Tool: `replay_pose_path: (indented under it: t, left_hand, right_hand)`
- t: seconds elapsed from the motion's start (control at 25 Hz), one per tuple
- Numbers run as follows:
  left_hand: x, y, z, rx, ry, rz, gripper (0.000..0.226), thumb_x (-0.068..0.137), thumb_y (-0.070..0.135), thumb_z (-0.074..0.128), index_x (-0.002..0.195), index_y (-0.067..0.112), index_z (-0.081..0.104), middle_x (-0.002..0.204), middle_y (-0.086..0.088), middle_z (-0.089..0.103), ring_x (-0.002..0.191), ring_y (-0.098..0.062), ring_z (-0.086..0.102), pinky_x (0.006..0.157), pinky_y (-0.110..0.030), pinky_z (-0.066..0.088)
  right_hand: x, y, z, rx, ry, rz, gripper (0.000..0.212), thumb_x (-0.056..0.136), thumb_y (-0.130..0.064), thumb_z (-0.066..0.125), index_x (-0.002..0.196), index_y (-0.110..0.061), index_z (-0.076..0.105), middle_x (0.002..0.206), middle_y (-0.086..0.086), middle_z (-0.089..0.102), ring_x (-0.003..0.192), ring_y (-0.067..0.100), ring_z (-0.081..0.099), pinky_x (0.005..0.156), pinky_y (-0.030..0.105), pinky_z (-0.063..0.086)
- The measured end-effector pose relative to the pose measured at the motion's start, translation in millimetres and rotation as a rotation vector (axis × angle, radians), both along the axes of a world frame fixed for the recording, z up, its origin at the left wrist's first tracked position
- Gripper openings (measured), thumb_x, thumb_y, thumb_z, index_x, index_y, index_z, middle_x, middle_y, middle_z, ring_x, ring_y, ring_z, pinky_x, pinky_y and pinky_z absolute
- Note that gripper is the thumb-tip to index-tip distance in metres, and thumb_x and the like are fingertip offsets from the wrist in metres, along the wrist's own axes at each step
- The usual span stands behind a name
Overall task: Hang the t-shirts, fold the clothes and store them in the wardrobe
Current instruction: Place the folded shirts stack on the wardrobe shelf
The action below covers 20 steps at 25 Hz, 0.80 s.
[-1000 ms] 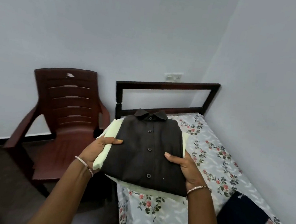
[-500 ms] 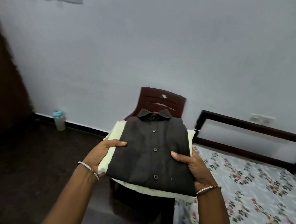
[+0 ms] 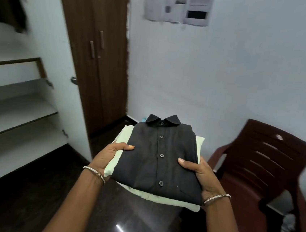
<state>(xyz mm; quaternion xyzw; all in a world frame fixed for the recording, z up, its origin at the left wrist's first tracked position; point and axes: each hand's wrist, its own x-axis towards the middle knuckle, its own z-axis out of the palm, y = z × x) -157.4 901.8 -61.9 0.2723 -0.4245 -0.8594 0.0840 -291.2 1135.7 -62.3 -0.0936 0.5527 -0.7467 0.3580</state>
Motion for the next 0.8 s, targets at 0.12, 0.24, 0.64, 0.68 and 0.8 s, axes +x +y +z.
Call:
replay_pose_path:
  t: [0.12, 0.24, 0.64, 0.68, 0.8]
  left_hand:
    - [31.7, -65.4, -7.0, 0.039, 0.007, 0.131, 0.079, 0.056, 0.003, 0.079, 0.133, 0.005, 0.059, 0.126, -0.023, 0.064, 0.112, -0.041, 0.063, 0.102, -0.053, 0.048]
    - [59.5, -117.5, -19.0, 0.089, 0.000, 0.274, 0.064, 0.067, -0.001, 0.070, 0.130, 0.001, 0.061, 0.124, -0.024, 0.065, 0.109, -0.041, 0.064, 0.101, -0.051, 0.049]
    - [101.1, -294.5, -20.3, 0.115, -0.016, 0.607, 0.051, 0.075, 0.001, 0.062, 0.127, -0.002, 0.062, 0.113, -0.025, 0.069, 0.089, -0.037, 0.071, 0.081, -0.045, 0.060]
    - [101.7, -315.9, -20.6, 0.110, -0.024, 0.638, 0.052, 0.075, 0.001, 0.062, 0.127, -0.002, 0.062, 0.112, -0.025, 0.069, 0.089, -0.037, 0.071, 0.081, -0.045, 0.060]
    - [100.3, -376.2, -14.7, 0.107, -0.025, 0.726, 0.056, 0.072, -0.001, 0.067, 0.127, -0.002, 0.061, 0.118, -0.026, 0.067, 0.098, -0.040, 0.068, 0.093, -0.049, 0.054]
  right_hand:
    - [-0.8, -82.1, -1.0, 0.013, -0.012, 0.144, 0.048, 0.084, 0.005, 0.066, 0.130, -0.007, 0.059, 0.119, 0.020, 0.070, 0.106, 0.039, 0.069, 0.078, 0.042, 0.060]
    - [-2.0, -161.3, -6.4, 0.023, -0.028, 0.294, 0.051, 0.084, 0.005, 0.067, 0.133, -0.007, 0.058, 0.121, 0.021, 0.069, 0.109, 0.041, 0.068, 0.083, 0.046, 0.059]
    - [-12.4, -418.1, -13.9, 0.048, -0.025, 0.638, 0.052, 0.081, 0.006, 0.068, 0.129, -0.011, 0.059, 0.116, 0.019, 0.071, 0.102, 0.038, 0.071, 0.077, 0.043, 0.059]
    - [-16.5, -445.3, -12.5, 0.050, -0.029, 0.664, 0.053, 0.080, 0.005, 0.069, 0.130, -0.012, 0.059, 0.116, 0.019, 0.071, 0.103, 0.038, 0.070, 0.078, 0.044, 0.059]
    - [-26.1, -528.2, -4.0, 0.049, 0.001, 0.735, 0.054, 0.079, 0.005, 0.070, 0.129, -0.011, 0.060, 0.115, 0.019, 0.072, 0.102, 0.038, 0.071, 0.076, 0.043, 0.059]
